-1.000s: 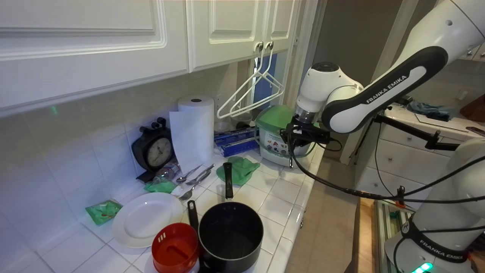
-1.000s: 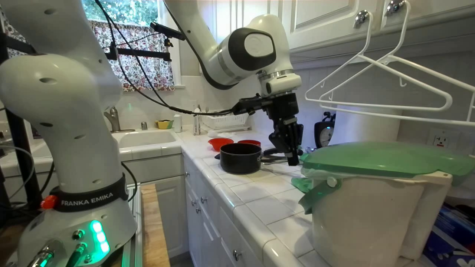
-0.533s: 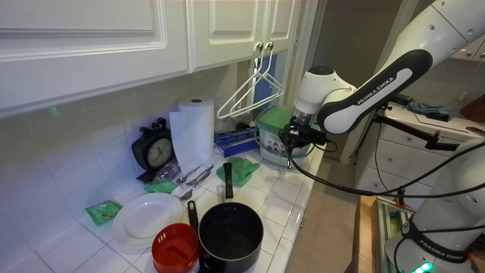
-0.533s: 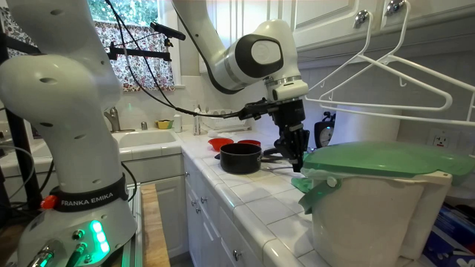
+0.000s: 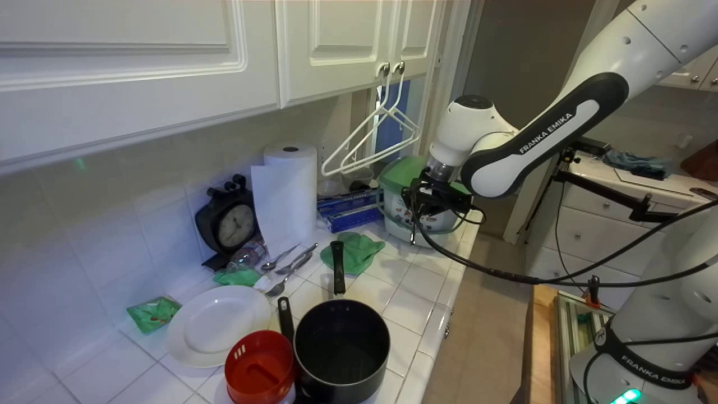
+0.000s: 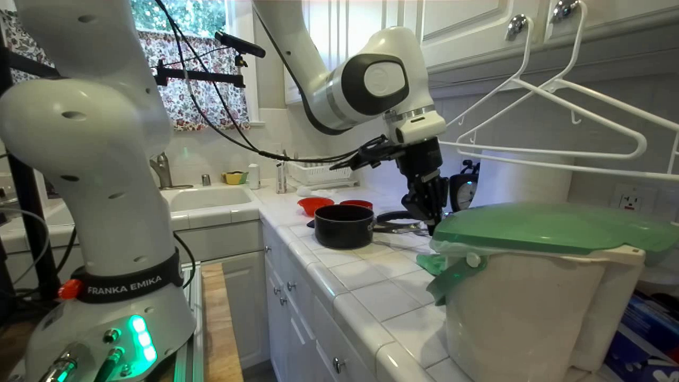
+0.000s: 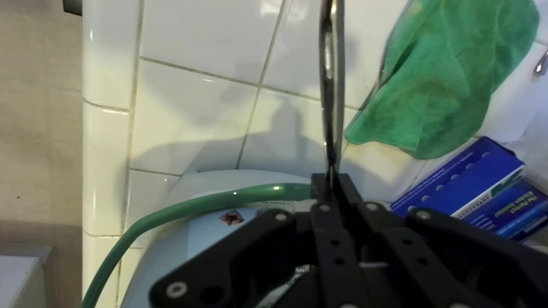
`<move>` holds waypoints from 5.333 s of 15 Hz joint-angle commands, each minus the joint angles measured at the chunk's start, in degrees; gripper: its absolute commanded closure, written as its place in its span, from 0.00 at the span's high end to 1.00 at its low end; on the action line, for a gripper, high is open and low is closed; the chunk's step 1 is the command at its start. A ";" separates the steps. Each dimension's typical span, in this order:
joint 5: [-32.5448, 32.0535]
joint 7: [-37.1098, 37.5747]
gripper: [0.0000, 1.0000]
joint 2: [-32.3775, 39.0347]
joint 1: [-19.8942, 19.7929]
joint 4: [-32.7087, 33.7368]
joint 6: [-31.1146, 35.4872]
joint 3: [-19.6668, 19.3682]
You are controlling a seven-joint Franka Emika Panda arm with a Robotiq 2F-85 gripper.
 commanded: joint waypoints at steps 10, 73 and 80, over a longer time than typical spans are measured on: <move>3.33 -2.37 0.03 -0.85 1.76 0.75 1.48 -0.71; -9.60 2.81 0.03 -33.01 -19.97 -0.17 -30.90 -1.09; -9.39 3.01 0.03 -30.15 -18.84 0.76 -30.86 0.23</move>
